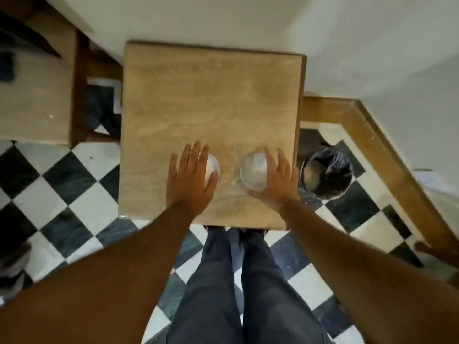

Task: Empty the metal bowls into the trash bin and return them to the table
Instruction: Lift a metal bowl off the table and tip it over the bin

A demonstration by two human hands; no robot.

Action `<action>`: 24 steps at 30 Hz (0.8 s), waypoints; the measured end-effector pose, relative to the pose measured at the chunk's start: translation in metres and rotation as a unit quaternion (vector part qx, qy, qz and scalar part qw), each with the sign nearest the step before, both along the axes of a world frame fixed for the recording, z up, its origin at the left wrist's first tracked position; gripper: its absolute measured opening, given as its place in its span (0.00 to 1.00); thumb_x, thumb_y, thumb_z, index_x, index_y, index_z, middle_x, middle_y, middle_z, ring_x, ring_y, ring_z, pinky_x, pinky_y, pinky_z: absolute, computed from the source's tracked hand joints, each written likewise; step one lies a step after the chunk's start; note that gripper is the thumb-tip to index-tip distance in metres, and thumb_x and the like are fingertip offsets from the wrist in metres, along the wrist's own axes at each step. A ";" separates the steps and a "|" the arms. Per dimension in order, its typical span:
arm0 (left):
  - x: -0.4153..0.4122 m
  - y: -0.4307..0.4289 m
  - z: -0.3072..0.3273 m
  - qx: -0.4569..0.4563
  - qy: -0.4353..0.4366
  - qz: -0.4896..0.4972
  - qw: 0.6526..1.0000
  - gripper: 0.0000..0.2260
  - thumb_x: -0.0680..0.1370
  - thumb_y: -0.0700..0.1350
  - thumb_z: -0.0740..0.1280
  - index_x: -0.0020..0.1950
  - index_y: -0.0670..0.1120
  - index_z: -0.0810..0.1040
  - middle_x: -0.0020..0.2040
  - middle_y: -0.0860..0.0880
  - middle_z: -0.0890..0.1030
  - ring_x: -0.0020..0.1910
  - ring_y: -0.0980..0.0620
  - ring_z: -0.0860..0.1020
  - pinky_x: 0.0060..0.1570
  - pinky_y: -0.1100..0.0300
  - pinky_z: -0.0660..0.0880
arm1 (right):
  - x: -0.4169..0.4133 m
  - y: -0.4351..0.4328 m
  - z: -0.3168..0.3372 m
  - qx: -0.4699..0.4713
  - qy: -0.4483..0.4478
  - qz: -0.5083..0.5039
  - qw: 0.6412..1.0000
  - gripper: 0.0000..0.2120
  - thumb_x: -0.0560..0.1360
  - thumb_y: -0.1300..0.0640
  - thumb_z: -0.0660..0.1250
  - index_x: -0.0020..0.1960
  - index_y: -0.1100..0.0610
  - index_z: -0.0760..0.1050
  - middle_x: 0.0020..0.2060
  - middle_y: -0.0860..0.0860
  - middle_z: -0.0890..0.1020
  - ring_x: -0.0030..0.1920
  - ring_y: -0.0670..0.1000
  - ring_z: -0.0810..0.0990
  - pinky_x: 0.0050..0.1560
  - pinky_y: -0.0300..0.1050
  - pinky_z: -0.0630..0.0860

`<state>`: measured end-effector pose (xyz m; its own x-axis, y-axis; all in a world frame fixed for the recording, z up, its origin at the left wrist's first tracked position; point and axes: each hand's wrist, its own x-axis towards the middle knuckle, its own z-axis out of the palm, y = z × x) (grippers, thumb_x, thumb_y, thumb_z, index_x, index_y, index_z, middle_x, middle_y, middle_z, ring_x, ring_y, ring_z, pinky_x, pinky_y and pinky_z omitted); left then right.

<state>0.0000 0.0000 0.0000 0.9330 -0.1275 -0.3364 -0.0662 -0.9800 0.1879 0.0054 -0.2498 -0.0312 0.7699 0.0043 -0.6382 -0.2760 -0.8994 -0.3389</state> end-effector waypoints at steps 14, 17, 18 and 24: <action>0.004 -0.029 -0.059 -0.048 -0.001 0.057 0.997 0.27 0.86 0.57 0.58 0.82 0.45 0.69 0.75 0.42 0.78 0.73 0.38 0.76 0.77 0.38 0.69 | -0.018 -0.014 -0.070 0.028 -0.144 -0.012 0.989 0.59 0.60 0.37 0.87 0.83 0.49 0.61 0.80 0.59 0.70 0.78 0.65 0.72 0.77 0.66 0.69; 0.017 -0.047 -0.048 -0.109 0.053 0.081 0.989 0.24 0.88 0.58 0.58 0.79 0.48 0.73 0.57 0.42 0.87 0.56 0.38 0.84 0.56 0.41 0.82 | -0.024 -0.013 -0.066 0.063 -0.180 -0.034 0.981 0.55 0.60 0.36 0.84 0.80 0.50 0.64 0.81 0.58 0.69 0.76 0.65 0.74 0.74 0.68 0.74; 0.021 -0.054 -0.044 -0.127 0.082 0.089 0.984 0.23 0.88 0.60 0.58 0.79 0.49 0.73 0.52 0.44 0.88 0.52 0.40 0.85 0.52 0.43 0.83 | -0.026 -0.013 -0.064 0.076 -0.189 -0.040 0.978 0.54 0.60 0.36 0.85 0.78 0.50 0.64 0.81 0.58 0.69 0.75 0.65 0.74 0.72 0.68 0.76; 0.029 -0.072 -0.047 -0.181 0.122 0.074 0.973 0.18 0.89 0.56 0.57 0.69 0.50 0.81 0.47 0.46 0.88 0.48 0.40 0.85 0.45 0.50 0.78 | -0.039 -0.007 -0.049 0.154 -0.255 -0.095 0.950 0.52 0.60 0.39 0.89 0.74 0.49 0.64 0.79 0.58 0.69 0.76 0.62 0.73 0.70 0.66 0.80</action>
